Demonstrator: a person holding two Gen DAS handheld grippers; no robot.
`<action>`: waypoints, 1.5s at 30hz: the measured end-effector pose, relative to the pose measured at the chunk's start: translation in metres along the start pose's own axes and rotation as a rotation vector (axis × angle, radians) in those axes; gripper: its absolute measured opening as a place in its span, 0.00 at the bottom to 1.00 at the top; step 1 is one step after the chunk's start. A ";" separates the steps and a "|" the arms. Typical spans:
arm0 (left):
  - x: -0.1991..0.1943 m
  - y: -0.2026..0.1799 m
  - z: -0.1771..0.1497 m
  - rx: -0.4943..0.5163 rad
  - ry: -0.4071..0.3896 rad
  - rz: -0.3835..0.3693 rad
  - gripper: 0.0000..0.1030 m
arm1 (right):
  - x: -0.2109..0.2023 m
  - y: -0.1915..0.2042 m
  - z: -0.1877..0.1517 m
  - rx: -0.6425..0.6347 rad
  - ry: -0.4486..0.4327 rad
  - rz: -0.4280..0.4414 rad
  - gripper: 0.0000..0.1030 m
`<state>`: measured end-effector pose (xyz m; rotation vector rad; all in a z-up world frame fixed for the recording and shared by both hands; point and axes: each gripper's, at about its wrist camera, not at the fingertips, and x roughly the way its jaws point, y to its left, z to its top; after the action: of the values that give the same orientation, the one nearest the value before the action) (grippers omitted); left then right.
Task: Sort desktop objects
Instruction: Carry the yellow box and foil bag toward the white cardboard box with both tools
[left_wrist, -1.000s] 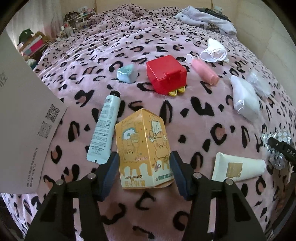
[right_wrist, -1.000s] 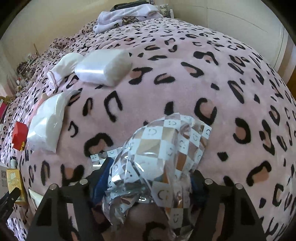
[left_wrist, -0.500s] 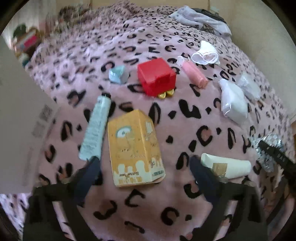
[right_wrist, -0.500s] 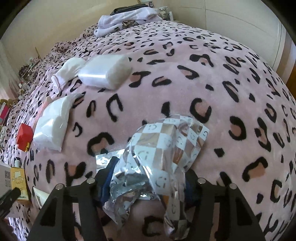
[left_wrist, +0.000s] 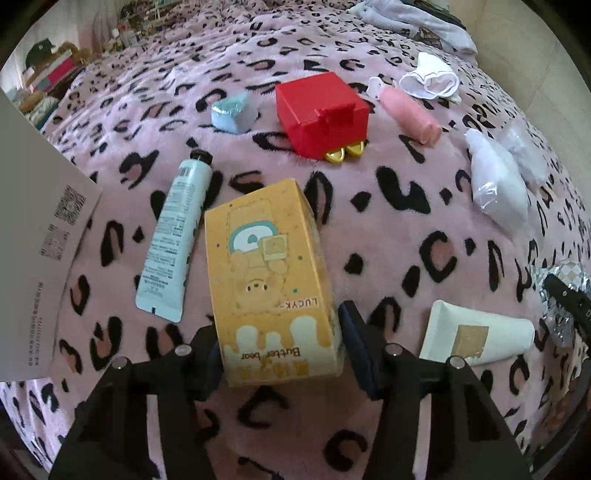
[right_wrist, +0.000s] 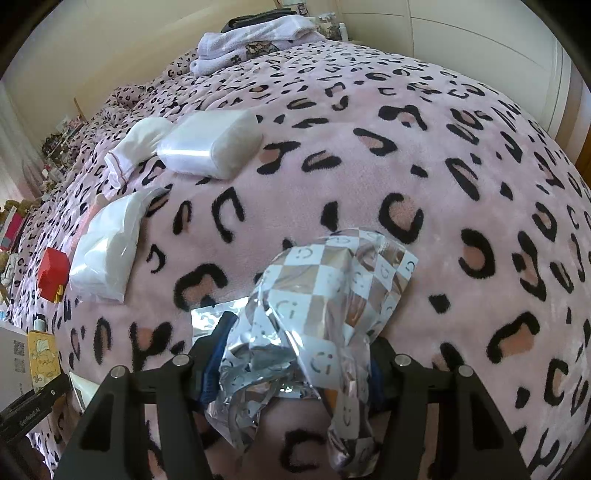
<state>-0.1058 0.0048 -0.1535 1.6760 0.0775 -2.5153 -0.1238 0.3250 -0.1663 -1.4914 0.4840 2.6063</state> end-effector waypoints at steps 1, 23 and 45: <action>-0.002 -0.001 0.000 0.008 -0.008 0.009 0.54 | -0.001 0.000 -0.001 0.000 -0.004 0.000 0.60; -0.084 0.007 0.008 0.039 -0.142 -0.005 0.51 | -0.091 0.055 -0.021 -0.080 -0.103 0.100 0.54; -0.233 0.078 -0.022 -0.022 -0.259 -0.023 0.52 | -0.220 0.187 -0.073 -0.273 -0.180 0.174 0.54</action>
<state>0.0128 -0.0539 0.0549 1.3340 0.1007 -2.7124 0.0042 0.1403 0.0286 -1.3157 0.2580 3.0109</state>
